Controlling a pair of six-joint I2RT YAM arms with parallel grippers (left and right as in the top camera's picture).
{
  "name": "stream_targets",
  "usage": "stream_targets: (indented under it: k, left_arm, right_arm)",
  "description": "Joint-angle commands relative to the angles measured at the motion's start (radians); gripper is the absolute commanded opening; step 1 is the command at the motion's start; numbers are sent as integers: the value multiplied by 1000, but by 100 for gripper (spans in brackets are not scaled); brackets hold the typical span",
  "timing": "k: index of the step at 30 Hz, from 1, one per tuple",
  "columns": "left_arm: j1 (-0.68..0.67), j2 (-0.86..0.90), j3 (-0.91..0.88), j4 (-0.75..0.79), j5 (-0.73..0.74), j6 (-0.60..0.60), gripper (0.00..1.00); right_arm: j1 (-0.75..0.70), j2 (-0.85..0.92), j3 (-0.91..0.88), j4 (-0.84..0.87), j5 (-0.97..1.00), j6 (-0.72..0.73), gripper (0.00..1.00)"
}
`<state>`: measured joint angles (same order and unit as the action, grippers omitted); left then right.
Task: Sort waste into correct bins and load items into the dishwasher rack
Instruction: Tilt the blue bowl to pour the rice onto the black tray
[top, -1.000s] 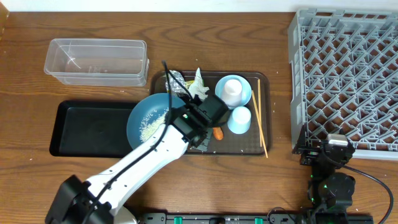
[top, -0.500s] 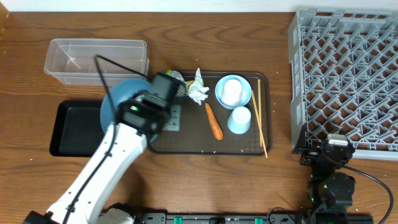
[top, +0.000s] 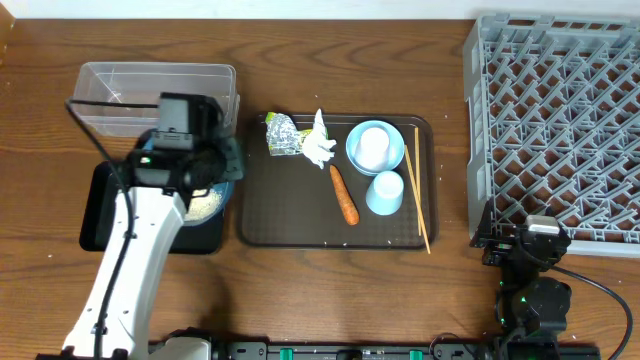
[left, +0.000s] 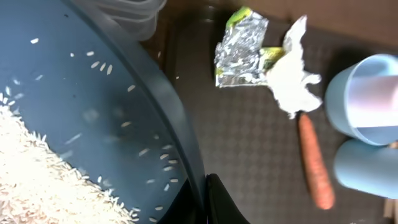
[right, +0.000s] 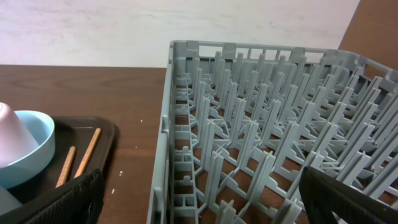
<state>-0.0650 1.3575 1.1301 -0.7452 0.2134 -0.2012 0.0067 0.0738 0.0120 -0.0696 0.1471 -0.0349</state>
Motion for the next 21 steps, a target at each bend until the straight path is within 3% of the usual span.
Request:
stream_targets:
  k: [1, 9, 15, 21]
  left_arm:
    - [48, -13, 19, 13, 123, 25, 6]
    - [163, -13, 13, 11, 301, 22, 6]
    - [256, -13, 5, 0, 357, -2, 6]
    - [374, -13, 4, -1, 530, -1, 6]
  right_arm:
    - [-8, -1, 2, -8, 10, -11, 99]
    - [-8, -1, 2, -8, 10, -11, 99]
    - [-8, -1, 2, -8, 10, -11, 99]
    - [-8, -1, 2, -8, 10, -11, 99]
